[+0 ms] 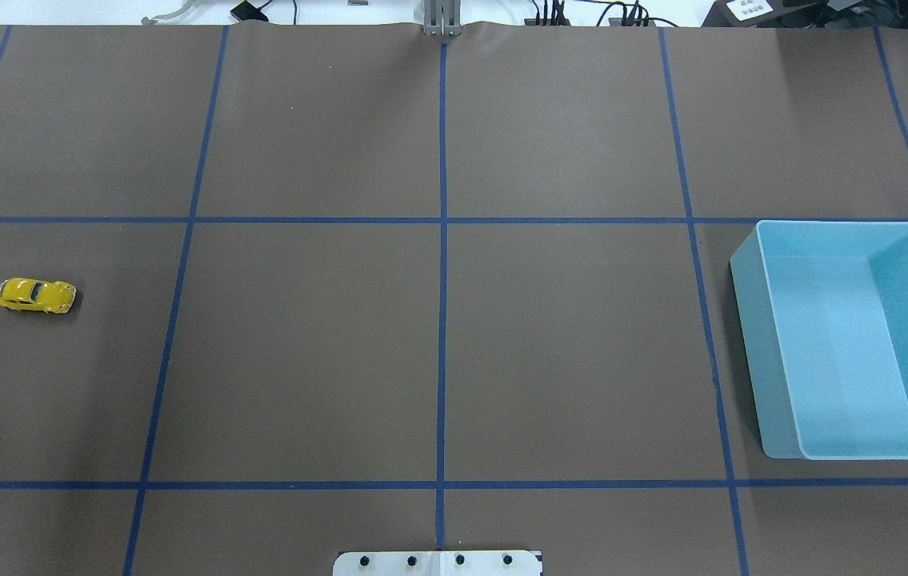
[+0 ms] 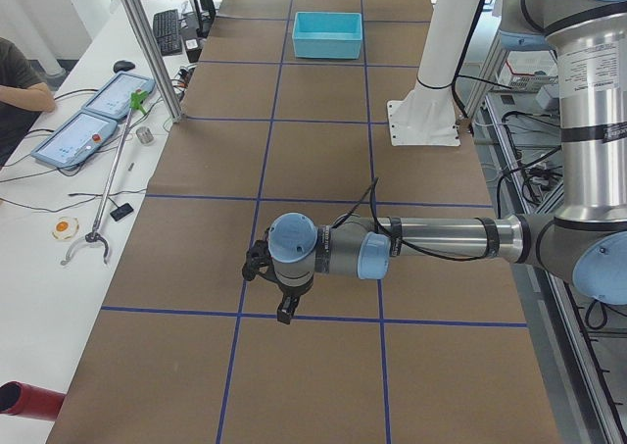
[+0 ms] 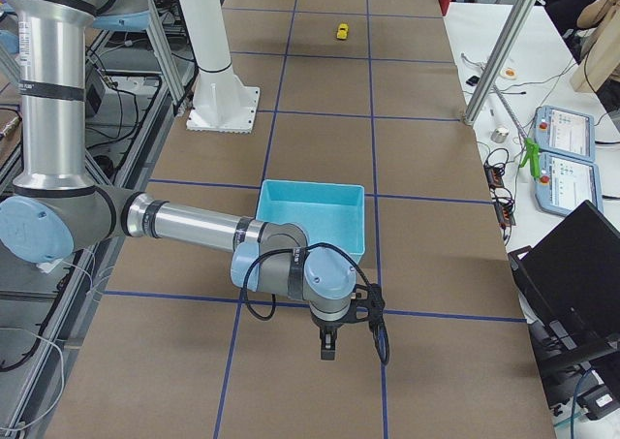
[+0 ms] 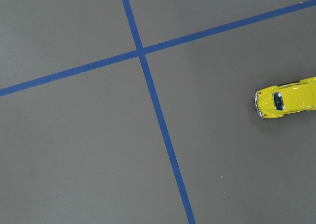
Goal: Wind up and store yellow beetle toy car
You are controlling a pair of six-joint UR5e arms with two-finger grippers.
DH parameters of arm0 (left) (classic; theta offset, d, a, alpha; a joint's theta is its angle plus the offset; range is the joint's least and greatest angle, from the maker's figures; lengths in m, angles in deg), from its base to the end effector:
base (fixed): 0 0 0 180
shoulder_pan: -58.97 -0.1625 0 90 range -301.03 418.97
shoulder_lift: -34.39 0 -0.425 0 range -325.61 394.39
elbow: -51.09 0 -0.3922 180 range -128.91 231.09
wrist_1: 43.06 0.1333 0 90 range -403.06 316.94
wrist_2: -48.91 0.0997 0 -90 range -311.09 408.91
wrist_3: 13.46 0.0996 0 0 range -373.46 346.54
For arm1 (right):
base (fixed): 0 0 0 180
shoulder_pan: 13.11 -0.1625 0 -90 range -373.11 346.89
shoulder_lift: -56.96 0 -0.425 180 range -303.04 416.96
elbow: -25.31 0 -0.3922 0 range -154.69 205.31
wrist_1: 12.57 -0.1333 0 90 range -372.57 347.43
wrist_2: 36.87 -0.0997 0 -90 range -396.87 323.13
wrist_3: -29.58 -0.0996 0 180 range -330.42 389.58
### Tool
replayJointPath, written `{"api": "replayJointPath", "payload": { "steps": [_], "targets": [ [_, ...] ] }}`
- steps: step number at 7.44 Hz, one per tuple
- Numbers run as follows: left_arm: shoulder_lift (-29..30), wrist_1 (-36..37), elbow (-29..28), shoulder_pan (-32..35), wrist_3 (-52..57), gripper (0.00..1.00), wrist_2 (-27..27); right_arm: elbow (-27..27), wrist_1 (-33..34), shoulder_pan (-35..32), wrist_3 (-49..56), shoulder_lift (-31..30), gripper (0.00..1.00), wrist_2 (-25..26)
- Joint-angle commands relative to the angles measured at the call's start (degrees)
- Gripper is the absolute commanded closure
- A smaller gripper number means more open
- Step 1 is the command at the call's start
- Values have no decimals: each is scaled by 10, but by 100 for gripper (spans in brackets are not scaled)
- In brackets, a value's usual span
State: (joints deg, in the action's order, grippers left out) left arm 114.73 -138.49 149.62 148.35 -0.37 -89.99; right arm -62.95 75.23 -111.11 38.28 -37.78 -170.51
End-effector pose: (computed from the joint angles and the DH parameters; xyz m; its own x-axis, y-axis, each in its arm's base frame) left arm -0.0536 -0.4257 0.6470 0.6372 0.2878 -0.7149 -0.1592 0.9568 0.2432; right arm 0.1264 -0.4353 0.7096 0.7223 0.0006 0.6916 -0.0299 0.9991 0.0303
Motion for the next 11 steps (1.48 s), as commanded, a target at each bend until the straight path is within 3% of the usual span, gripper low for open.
{"api": "replayJointPath", "payload": {
  "steps": [1,9,11],
  "targets": [
    [-15,5,10,1,2,0,-1,1,0,-1,0,-2,0,0],
    [1,14,11,-3,4,0,-1,5,-3,0,4,-4,0,0],
    [39,83,15,-8,6,0,-1,5,-3,0,4,-4,0,0]
  ]
}}
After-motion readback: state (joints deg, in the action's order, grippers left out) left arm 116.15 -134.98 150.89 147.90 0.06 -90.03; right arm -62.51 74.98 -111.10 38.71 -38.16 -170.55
